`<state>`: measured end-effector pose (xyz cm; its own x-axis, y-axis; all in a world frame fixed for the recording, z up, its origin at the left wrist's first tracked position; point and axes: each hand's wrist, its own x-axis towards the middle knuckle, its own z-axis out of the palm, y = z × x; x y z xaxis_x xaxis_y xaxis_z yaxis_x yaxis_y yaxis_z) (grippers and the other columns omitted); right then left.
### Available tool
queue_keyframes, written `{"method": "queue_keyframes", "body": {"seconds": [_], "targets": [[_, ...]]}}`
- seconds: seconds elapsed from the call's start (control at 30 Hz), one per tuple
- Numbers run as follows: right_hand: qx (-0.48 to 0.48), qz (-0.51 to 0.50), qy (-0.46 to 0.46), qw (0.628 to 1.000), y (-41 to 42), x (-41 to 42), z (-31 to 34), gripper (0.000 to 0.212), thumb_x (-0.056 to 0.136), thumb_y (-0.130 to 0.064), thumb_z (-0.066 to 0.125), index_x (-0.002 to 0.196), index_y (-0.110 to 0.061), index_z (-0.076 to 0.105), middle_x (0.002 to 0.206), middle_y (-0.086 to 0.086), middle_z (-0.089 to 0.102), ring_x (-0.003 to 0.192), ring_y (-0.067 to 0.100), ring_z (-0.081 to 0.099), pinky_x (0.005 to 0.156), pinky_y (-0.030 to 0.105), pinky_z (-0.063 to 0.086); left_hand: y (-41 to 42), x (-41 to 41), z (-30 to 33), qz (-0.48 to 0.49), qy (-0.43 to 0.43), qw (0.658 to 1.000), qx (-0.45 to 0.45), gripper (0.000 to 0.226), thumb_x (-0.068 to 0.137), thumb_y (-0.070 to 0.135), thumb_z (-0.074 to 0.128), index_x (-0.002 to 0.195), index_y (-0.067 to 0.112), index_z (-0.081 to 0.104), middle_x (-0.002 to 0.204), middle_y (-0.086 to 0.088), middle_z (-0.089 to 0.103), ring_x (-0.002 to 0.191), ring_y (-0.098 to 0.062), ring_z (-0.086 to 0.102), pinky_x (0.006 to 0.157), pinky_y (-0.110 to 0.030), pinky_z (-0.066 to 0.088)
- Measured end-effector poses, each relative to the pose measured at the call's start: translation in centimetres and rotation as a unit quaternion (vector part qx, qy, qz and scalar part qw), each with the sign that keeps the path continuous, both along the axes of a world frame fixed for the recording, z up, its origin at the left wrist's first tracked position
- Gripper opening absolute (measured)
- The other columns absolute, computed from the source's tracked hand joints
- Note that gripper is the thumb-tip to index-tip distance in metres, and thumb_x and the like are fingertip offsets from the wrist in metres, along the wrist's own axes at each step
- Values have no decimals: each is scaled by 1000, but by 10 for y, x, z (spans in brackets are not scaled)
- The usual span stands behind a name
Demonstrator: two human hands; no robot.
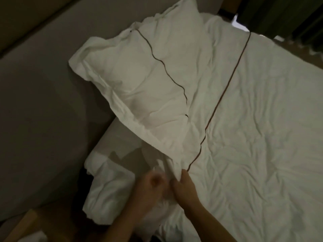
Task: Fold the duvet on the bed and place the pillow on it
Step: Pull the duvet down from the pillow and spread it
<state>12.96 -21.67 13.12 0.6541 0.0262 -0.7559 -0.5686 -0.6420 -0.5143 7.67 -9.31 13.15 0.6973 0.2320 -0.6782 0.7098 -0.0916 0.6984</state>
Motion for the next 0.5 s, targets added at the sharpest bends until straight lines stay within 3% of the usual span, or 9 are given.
{"method": "queue_keyframes", "body": {"seconds": [0.1,0.13,0.2,0.27,0.33,0.43,0.5], "targets": [[-18,28,-37,999,1,-5,1,18,95,-21,46,113,-17,50,105,-1,59,92,16,56,82,29,48,60,52,-12,289,24,957,-21,90,59,50,91,133,18,52,114,-5,67,94,-24,70,78,-42,61],[-19,30,-42,998,1,-8,1,18,96,-20,46,113,-17,50,104,-2,59,90,15,55,81,26,45,74,72,-12,333,11,940,-72,106,59,47,92,146,23,37,122,-4,62,100,-26,67,83,-47,59],[-17,31,-53,998,-2,-10,3,21,95,-20,46,115,-17,52,107,-2,61,93,16,56,82,25,44,99,112,-17,370,-48,914,-157,117,62,39,93,152,36,19,126,-2,58,107,-28,64,90,-54,55],[-12,31,-55,998,-8,-10,2,26,95,-21,45,118,-19,55,110,-2,63,97,17,59,85,26,46,118,152,-16,341,-92,919,-177,115,54,37,98,149,29,34,131,-4,62,110,-27,66,92,-53,55],[-5,29,-55,998,-13,-8,3,28,94,-21,44,120,-21,55,109,-3,63,99,17,59,87,29,48,120,180,-10,306,-117,928,-177,97,53,28,99,138,17,53,130,-7,65,110,-27,67,92,-49,56],[9,26,-61,998,-18,-7,5,29,94,-19,44,121,-22,55,111,-4,64,101,18,60,88,29,48,116,209,10,380,-122,916,-33,68,70,5,86,129,-1,54,123,-6,61,103,-23,63,92,-37,53],[15,-1,-44,999,-29,-8,5,30,93,-17,46,121,-23,55,112,-2,64,103,20,60,90,31,48,127,221,30,377,-150,912,62,61,72,6,85,125,-3,57,115,-3,59,104,-23,62,93,-35,52]]}}
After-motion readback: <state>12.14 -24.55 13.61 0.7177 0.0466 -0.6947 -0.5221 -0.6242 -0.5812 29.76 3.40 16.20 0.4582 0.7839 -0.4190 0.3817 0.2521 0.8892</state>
